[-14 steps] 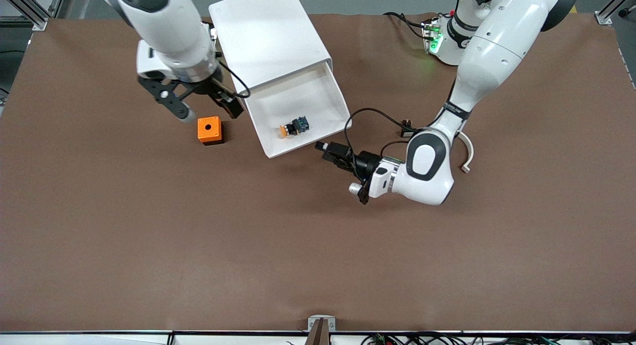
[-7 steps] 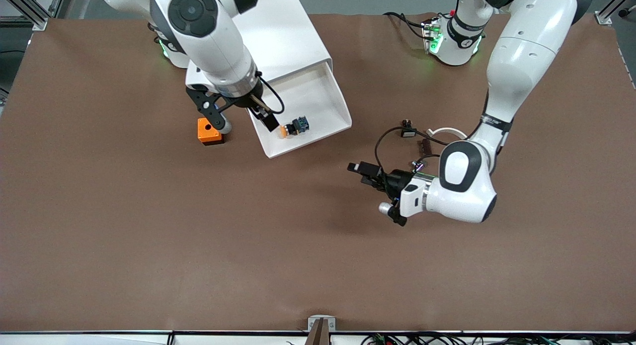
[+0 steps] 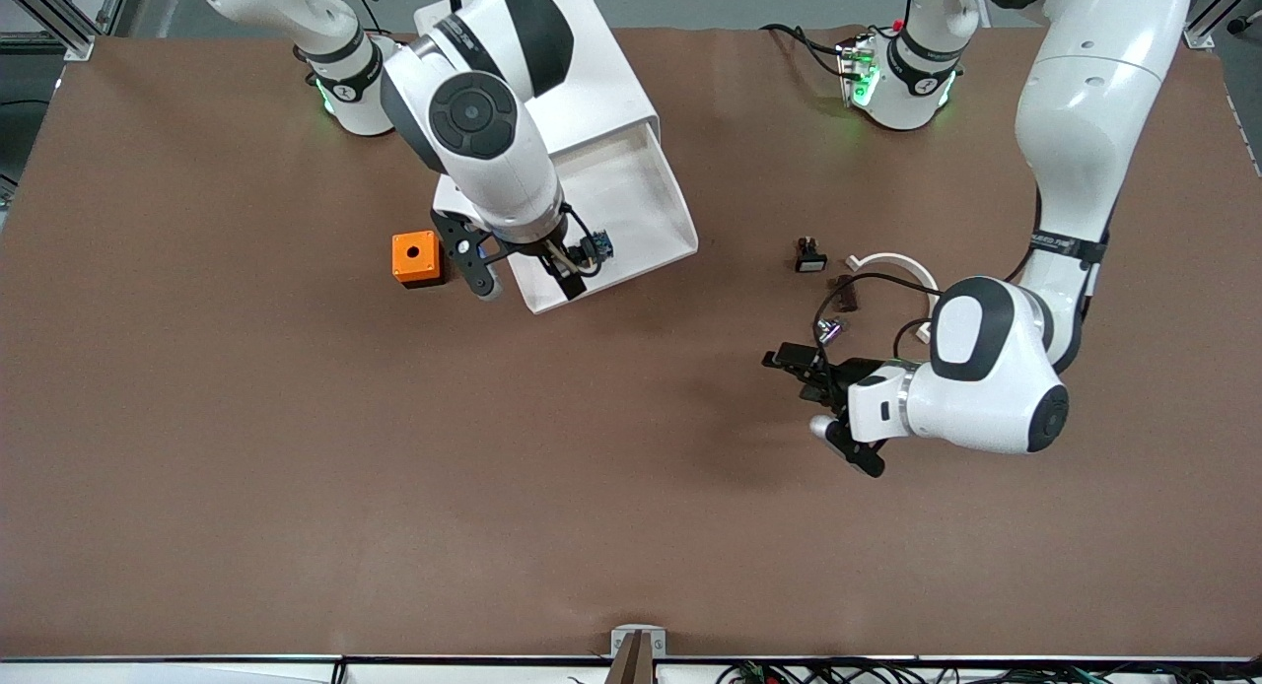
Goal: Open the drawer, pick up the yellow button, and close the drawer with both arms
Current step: 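Release the drawer with the left gripper while the right gripper reaches in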
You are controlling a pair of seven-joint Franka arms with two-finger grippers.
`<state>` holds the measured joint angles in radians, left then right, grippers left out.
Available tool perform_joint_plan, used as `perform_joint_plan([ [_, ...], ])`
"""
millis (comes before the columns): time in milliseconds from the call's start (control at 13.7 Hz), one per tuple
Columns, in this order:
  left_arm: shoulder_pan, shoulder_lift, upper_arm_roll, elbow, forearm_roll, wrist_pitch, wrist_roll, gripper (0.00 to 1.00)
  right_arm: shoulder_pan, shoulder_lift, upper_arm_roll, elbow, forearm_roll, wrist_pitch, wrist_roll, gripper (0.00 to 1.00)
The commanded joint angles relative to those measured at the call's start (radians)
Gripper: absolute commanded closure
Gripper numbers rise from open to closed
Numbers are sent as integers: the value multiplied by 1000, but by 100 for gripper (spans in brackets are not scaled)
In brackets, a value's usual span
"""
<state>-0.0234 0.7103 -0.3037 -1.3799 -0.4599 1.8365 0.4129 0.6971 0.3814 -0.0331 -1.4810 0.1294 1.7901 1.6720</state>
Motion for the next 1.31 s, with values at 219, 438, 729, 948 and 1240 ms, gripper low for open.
perform_joint_plan([
  [219, 13, -48, 24, 21, 185, -2, -23, 0, 65, 60, -13, 39, 12, -8, 48, 0],
  [438, -3, -87, 29, 24, 324, -3, -122, 0, 96, 60, -11, 30, 13, -20, 75, 0],
  [729, -29, -106, 20, 33, 455, -29, -244, 0, 101, 62, -11, -4, 13, -34, 81, 0],
  [948, -49, -114, 28, 41, 536, -31, -310, 0, 101, 74, -11, -4, 15, -32, 124, 0],
  [1240, -98, -135, 31, 41, 613, -39, -417, 0, 102, 80, -11, -1, 15, -31, 124, 35],
])
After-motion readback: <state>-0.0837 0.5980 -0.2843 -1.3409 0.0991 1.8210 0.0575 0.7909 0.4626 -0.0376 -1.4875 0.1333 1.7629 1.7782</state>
